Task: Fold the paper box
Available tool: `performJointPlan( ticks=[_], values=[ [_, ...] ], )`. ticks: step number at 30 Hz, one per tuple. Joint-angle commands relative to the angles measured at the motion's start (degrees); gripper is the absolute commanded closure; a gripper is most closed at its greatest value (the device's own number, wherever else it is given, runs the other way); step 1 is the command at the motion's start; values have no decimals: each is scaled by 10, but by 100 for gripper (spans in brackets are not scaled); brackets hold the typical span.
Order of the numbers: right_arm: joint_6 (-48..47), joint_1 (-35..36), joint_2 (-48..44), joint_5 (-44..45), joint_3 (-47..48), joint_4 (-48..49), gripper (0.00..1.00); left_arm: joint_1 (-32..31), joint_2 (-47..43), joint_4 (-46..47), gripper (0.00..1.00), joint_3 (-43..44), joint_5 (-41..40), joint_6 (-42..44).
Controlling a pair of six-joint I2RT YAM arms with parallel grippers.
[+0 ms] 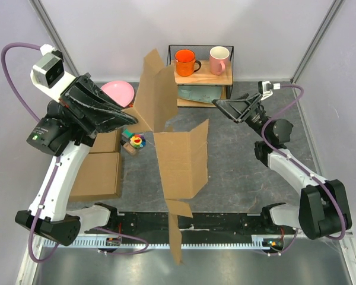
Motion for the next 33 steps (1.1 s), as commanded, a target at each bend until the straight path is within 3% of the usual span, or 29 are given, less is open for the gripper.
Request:
performJointPlan(
  ticks=[1, 3, 5, 11, 14, 18, 20, 33],
  values=[
    [-123, 48, -20, -29, 33, 9, 2, -7, -9, 109, 90, 5, -21, 13],
    [-210, 71, -14, -15, 52, -54, 2, -15, -15, 96, 89, 1, -21, 31],
    [-231, 94, 5, -15, 74, -74, 2, -21, -16, 81, 89, -1, -20, 40],
    [-232, 118, 84, -4, 70, 9, 2, -43, -29, 34, 89, -3, -7, 74],
    [-185, 124, 154, -4, 81, 81, 2, -53, -34, 9, 90, -2, -6, 100],
    [-45, 123, 258, -4, 124, 297, 2, -62, -36, -19, 90, 4, 3, 118],
    [3, 124, 299, 6, 143, 335, 2, -63, -39, -32, 89, 4, 5, 130],
    [-18, 132, 270, 34, 164, 335, 2, -67, -53, -75, 89, -5, 16, 159]
  ],
)
